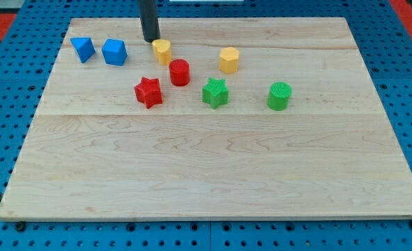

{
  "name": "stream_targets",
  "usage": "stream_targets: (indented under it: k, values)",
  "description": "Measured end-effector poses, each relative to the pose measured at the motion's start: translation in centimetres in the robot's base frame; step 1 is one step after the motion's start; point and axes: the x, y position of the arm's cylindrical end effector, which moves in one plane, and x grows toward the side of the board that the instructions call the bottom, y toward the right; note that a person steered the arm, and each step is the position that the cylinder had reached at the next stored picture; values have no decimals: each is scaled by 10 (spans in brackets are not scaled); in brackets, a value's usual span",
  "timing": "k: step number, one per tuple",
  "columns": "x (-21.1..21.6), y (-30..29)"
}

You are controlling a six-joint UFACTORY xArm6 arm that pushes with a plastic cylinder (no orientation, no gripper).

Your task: Move ram to the bottom of the yellow hexagon

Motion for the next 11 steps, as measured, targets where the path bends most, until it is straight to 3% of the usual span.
stream_targets:
  k: [1, 2, 3, 4, 5, 7, 8, 11]
  values:
    - [19, 7]
    - [9, 14]
    - [-25, 69]
    - [-40, 135]
    - [-46, 164]
    - [-68, 152]
    - [-64, 98]
    - [18, 100]
